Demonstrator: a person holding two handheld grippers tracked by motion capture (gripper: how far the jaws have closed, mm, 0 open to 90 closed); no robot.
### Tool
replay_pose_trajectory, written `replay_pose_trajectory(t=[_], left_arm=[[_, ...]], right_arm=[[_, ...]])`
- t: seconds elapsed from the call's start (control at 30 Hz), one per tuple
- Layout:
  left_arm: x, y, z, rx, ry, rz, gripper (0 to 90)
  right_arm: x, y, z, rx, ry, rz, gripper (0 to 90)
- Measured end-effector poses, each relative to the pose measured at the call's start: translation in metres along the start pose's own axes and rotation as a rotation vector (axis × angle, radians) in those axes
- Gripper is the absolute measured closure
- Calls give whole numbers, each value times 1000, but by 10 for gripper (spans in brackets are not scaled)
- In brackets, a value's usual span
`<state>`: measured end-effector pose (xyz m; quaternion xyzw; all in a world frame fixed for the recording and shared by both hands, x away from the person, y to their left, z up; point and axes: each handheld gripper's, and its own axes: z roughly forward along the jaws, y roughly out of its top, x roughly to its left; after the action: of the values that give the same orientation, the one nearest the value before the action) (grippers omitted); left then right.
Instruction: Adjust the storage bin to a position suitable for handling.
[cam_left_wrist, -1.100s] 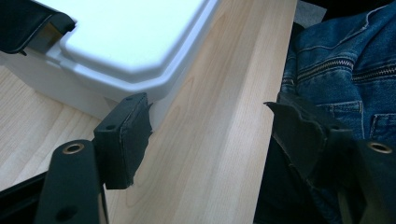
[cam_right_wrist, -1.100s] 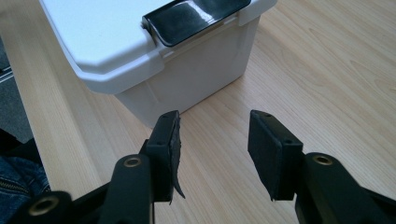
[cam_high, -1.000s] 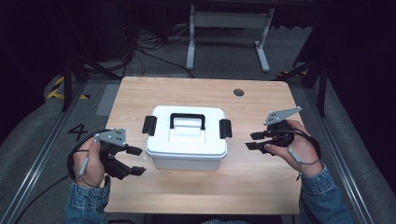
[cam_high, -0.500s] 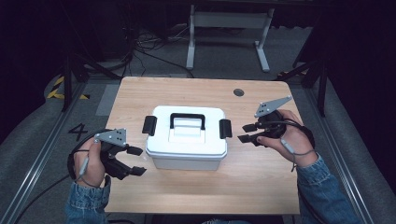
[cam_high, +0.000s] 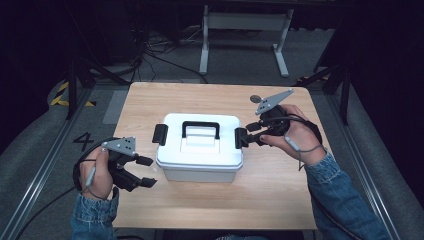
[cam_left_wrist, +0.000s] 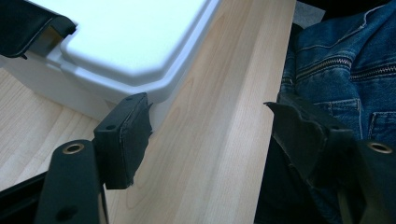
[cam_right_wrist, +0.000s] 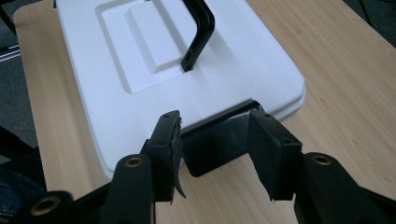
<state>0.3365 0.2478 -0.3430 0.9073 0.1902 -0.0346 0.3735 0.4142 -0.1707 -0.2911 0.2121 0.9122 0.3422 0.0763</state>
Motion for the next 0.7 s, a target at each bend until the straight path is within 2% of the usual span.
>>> replay_pose_trajectory(t=[0.3,0.57,0.7], left_arm=[[0,0,1,1,0,0,289],[1,-1,0,1,-2,1,290],[0,-1,0,-1,-1,-2,289]], right_arm=[[1,26,11,11,26,-41,552],[1,40,20,15,35,-61,551],[1,48,31,31,44,-77,546]])
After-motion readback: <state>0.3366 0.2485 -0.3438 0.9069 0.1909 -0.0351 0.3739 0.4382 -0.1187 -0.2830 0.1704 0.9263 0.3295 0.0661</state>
